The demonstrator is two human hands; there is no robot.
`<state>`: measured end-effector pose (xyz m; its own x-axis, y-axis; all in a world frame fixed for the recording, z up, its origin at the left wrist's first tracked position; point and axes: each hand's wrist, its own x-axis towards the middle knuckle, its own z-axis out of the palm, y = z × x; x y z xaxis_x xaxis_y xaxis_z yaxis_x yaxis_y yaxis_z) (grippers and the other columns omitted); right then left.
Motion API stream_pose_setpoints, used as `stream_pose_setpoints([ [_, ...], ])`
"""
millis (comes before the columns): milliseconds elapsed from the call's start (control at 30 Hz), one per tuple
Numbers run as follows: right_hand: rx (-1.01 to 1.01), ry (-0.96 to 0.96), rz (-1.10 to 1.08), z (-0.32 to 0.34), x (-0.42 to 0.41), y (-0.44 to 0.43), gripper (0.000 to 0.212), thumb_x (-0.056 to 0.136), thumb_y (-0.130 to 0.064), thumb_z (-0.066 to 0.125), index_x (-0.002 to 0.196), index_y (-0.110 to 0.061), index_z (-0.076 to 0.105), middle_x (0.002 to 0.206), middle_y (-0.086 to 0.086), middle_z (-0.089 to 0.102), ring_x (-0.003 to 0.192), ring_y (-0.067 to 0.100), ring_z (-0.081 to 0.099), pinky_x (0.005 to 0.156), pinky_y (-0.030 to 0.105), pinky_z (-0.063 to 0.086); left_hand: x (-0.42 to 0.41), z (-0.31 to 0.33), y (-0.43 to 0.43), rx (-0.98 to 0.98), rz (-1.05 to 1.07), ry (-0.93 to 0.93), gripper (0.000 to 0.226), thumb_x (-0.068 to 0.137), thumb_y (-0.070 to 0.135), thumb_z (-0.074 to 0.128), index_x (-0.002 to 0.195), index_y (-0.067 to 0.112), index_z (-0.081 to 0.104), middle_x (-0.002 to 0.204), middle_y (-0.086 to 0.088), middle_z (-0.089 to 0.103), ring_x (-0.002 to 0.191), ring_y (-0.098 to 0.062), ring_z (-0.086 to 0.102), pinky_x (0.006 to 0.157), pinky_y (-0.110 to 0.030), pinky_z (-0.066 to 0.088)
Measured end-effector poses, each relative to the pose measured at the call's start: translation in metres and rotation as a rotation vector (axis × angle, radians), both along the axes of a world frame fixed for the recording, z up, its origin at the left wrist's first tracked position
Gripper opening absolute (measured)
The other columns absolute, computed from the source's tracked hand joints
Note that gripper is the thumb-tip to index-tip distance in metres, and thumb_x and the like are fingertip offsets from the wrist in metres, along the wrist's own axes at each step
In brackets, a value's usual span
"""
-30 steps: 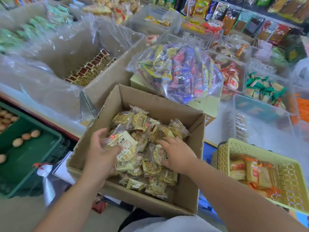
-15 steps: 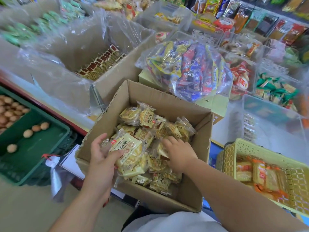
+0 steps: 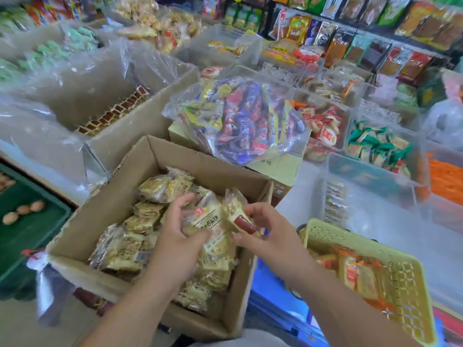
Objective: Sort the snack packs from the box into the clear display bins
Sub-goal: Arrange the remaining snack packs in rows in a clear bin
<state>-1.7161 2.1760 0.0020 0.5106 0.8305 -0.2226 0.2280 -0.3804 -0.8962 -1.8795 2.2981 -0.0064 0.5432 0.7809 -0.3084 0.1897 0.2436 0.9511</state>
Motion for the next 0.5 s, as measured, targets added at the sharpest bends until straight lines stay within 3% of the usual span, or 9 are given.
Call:
stream_pose_setpoints([
  [100,0.047,-0.112,0.112,-0.002,0.026,-0.034,0.070,0.068,-0.062,0.078,0.131,-0.045,0.054,0.138,-0.023,0.045,0.129,-0.001,0.048,0.107,0.030,0.045,0.034,0.008,-0.027,-0.031,-0.010,0.028,0.063,0.091,0.021,0.074,0.118,0.071,0.047,0.120,0.027,0.049,0.080,-0.019,0.062,0.045,-0.029,0.049],
  [167,0.065,-0.173,0.220,-0.004,0.049,-0.056,0.086,0.064,-0.066,0.082,0.140,-0.046,0.047,0.150,-0.029,0.028,0.141,-0.007,0.031,0.112,0.020,0.035,0.056,0.009,-0.045,0.008,-0.018,0.057,0.062,0.090,0.018,0.073,0.117,0.069,0.049,0.118,0.029,0.051,0.100,-0.031,0.064,0.050,-0.026,0.047],
  [200,0.066,-0.196,0.261,-0.005,0.062,-0.065,0.092,0.063,-0.065,0.085,0.143,-0.046,0.045,0.154,-0.031,0.023,0.144,-0.007,0.026,0.113,0.020,0.032,0.069,0.010,-0.054,0.015,-0.025,0.064,0.063,0.090,0.016,0.073,0.117,0.067,0.050,0.117,0.030,0.053,0.104,-0.028,0.065,0.054,-0.024,0.046],
  [267,0.063,-0.248,0.303,-0.010,0.086,-0.083,0.096,0.064,-0.056,0.090,0.146,-0.044,0.042,0.157,-0.031,0.020,0.146,-0.007,0.022,0.117,0.025,0.031,0.092,0.011,-0.072,0.031,-0.035,0.069,0.063,0.088,0.009,0.074,0.116,0.062,0.055,0.106,0.031,0.060,0.096,0.002,0.066,0.055,-0.012,0.048],
  [333,0.080,-0.292,0.283,-0.015,0.109,-0.099,0.090,0.069,-0.045,0.090,0.146,-0.043,0.043,0.156,-0.030,0.025,0.145,-0.007,0.025,0.119,0.030,0.032,0.116,0.012,-0.089,0.052,-0.034,0.095,0.064,0.086,0.004,0.075,0.115,0.058,0.057,0.102,0.028,0.063,0.088,0.016,0.063,0.057,-0.006,0.048],
  [433,0.137,-0.325,0.245,-0.024,0.145,-0.121,0.070,0.084,-0.043,0.078,0.146,-0.043,0.045,0.154,-0.031,0.031,0.142,-0.007,0.031,0.116,0.019,0.030,0.151,0.014,-0.109,0.040,-0.042,0.108,0.066,0.086,0.007,0.076,0.118,0.061,0.055,0.118,0.019,0.059,0.096,-0.003,0.069,0.072,-0.024,0.060],
  [500,0.148,-0.313,0.224,-0.029,0.170,-0.134,0.060,0.093,-0.044,0.069,0.148,-0.043,0.045,0.152,-0.031,0.035,0.141,-0.008,0.032,0.112,0.009,0.025,0.172,0.014,-0.118,0.048,-0.058,0.136,0.065,0.087,0.014,0.078,0.122,0.062,0.052,0.120,0.023,0.054,0.107,-0.014,0.064,0.084,-0.036,0.056],
])
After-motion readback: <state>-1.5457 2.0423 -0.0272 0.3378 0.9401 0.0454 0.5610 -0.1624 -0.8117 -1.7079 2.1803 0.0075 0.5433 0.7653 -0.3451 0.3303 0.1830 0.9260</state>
